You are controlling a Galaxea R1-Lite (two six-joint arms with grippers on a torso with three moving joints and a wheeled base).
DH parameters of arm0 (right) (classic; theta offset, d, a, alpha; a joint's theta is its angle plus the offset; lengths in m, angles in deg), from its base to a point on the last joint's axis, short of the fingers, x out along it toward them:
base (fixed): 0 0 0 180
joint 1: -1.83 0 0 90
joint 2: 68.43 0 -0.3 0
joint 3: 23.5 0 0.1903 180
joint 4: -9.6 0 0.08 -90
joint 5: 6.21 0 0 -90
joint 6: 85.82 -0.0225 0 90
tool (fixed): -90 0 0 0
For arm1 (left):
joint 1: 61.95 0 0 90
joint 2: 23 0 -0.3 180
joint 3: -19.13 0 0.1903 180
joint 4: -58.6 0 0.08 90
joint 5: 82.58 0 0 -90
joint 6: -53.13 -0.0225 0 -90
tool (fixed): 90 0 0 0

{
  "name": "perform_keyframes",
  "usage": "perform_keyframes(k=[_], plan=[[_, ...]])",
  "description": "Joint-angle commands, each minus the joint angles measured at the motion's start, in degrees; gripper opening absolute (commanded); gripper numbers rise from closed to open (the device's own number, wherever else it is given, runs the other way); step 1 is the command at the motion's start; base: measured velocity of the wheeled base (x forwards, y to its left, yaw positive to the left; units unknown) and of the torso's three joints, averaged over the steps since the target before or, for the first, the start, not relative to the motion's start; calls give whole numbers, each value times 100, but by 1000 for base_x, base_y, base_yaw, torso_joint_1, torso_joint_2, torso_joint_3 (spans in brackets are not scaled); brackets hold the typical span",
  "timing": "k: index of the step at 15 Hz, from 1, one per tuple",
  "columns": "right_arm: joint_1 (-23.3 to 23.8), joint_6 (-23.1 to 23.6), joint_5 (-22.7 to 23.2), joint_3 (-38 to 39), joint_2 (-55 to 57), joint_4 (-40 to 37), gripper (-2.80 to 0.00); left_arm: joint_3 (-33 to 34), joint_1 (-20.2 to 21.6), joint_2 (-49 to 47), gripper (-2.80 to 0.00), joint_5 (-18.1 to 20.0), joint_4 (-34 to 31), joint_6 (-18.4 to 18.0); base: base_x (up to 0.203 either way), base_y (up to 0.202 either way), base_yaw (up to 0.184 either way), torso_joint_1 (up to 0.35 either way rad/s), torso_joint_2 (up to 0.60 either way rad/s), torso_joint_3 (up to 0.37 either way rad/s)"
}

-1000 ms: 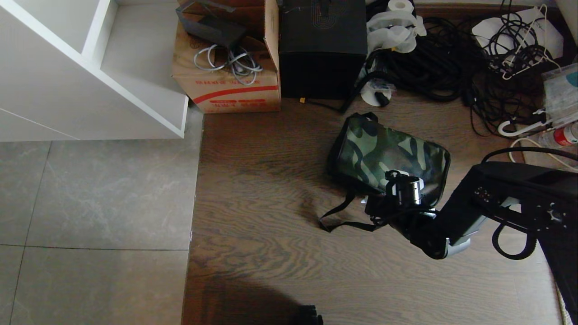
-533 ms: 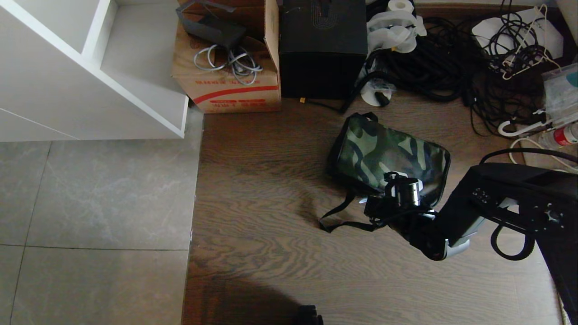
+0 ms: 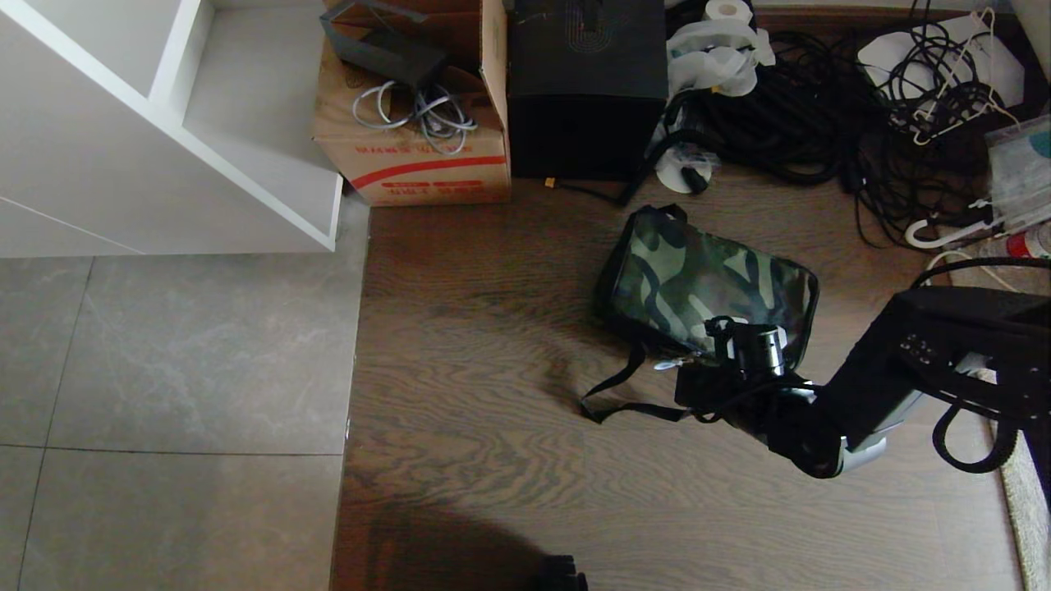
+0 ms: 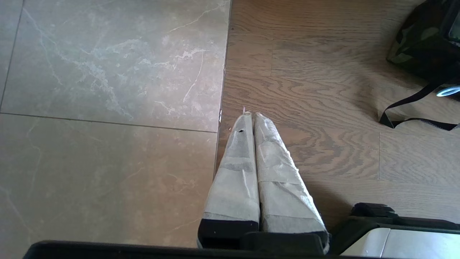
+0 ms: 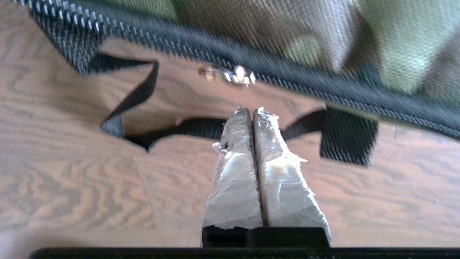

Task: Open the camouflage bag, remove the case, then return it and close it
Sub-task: Open the top of the storage box

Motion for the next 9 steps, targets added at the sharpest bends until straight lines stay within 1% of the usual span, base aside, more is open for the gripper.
perform_keyframes(k=[1,2,4,8,9], plan=[[88,28,58,86,-269,-107,-280,53,0,2,-280,-5,2,3,0,0,0,0,0,0],[99,138,98,117,-307,-138,-280,53,0,-3,-280,-5,2,3,0,0,0,0,0,0],[82,95,115,89,-332,-131,-280,53,9,2,-280,-5,2,3,0,0,0,0,0,0],[-6,16,733,61,-337,99,-280,53,0,1,-280,-5,2,3,0,0,0,0,0,0],[-135,-2,769,69,-314,168,-280,53,0,2,-280,-5,2,3,0,0,0,0,0,0]])
